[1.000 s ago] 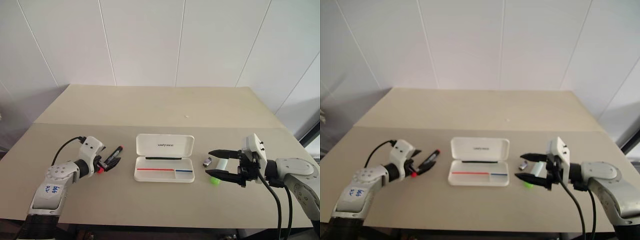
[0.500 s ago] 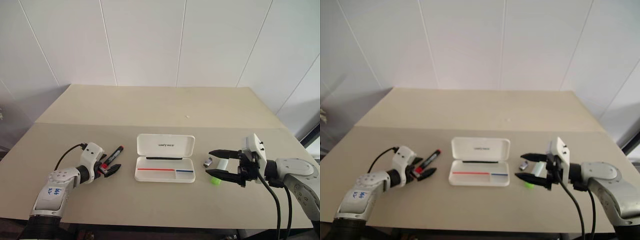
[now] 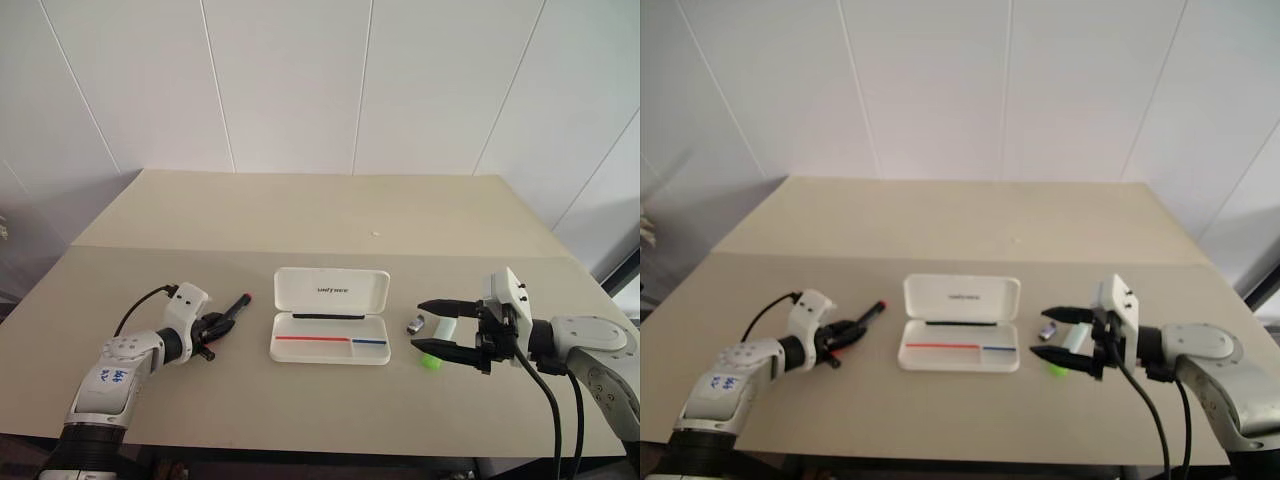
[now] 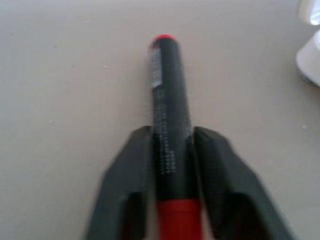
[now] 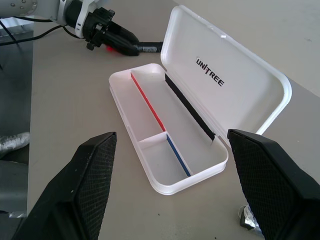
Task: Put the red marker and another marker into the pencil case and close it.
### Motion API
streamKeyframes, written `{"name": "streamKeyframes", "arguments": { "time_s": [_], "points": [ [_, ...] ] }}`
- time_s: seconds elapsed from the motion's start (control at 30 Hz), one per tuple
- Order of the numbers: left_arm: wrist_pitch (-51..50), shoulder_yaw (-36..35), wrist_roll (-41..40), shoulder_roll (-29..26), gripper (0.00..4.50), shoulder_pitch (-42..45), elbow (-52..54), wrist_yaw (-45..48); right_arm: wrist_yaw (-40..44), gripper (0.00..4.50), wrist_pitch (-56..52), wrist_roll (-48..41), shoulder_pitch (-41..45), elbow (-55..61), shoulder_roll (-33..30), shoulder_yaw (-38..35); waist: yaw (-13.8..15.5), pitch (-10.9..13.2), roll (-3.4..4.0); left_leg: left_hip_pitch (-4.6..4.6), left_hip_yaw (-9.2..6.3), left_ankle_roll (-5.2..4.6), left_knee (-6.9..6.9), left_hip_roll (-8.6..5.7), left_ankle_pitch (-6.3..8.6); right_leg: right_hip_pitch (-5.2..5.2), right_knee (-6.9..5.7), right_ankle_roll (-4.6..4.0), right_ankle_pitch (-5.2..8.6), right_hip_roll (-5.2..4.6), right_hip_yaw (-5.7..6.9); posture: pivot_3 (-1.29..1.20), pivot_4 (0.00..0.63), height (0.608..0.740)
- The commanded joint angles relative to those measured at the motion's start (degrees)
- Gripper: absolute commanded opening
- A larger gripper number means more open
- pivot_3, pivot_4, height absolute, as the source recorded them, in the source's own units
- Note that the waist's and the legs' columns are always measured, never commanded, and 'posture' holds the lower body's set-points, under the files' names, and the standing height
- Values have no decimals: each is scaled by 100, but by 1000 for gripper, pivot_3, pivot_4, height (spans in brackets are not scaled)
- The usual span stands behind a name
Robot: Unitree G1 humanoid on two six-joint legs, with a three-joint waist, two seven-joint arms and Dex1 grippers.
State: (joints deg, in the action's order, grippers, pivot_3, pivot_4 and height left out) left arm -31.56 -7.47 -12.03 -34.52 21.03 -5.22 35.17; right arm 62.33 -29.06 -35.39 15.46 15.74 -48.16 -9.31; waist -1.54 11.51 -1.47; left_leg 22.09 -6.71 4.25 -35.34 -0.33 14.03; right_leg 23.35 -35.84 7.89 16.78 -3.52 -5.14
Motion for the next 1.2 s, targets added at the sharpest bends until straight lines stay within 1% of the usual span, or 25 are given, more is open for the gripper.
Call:
{"name": "streamKeyframes", "arguments": {
  "time_s": [0.03,0.13,0.33,0.43,0.53,0.67,0.77,0.83,1.0,1.13,1.2],
  "points": [
    [189,-20,123,-56,610,89,-311,-96,-2,4500,79,-34,72,138,1,-60,0,0,0,0,0,1,0,0,-1,0,0,0,0,0,0,0,150,740],
    [388,-82,127,-69,610,232,-438,-160,-15,4500,86,-31,49,165,17,-67,0,0,0,0,0,3,0,0,-6,0,0,-1,-2,1,0,0,150,740],
    [1175,-281,339,-260,610,1000,-1212,-505,-42,4500,114,-23,14,200,46,-79,-3,1,-2,6,-1,2,0,0,-18,1,12,2,-16,3,1,0,150,740],
    [1462,-314,369,-361,610,1393,-1447,-492,-58,4500,122,-26,2,209,61,-90,2,1,-2,11,0,2,1,0,-18,1,21,7,-20,2,0,0,150,740],
    [1718,-218,284,-412,610,1834,-1417,-189,-77,4500,127,-20,-30,224,80,-90,3,1,-2,13,0,1,7,-1,-17,3,23,11,-23,0,1,0,150,740],
    [1924,-42,132,-400,610,2367,-1430,489,-127,4500,118,-3,-4,227,133,-39,13,1,-2,18,-1,1,11,-2,-15,6,23,13,-24,0,2,0,150,740],
    [1776,112,-69,-337,610,2641,-1291,1050,-154,4500,106,16,39,214,168,-4,5,1,-2,19,0,0,12,-3,-14,6,26,14,-24,-1,2,0,150,740],
    [1538,407,-295,-291,610,2749,-930,1681,-160,4500,112,21,36,210,178,1,-7,1,-2,19,0,-1,12,-3,-14,6,26,14,-24,0,2,0,150,740],
    [910,1214,-622,-217,610,2788,-58,2836,-168,4500,105,8,-17,246,154,-69,-12,1,-2,19,1,0,13,-2,-14,6,25,14,-24,1,1,0,150,740],
    [599,1675,-561,-107,610,2808,223,3136,-217,4500,68,-39,-150,356,122,-179,-12,1,-2,16,1,-1,13,-1,-14,6,22,14,-24,4,0,0,150,740],
    [706,1896,-431,-9,610,2808,208,3226,-253,4500,45,-61,-248,424,105,-249,-6,1,-2,16,1,-1,12,-1,-15,5,22,14,-24,4,0,0,150,740]
  ]
}}
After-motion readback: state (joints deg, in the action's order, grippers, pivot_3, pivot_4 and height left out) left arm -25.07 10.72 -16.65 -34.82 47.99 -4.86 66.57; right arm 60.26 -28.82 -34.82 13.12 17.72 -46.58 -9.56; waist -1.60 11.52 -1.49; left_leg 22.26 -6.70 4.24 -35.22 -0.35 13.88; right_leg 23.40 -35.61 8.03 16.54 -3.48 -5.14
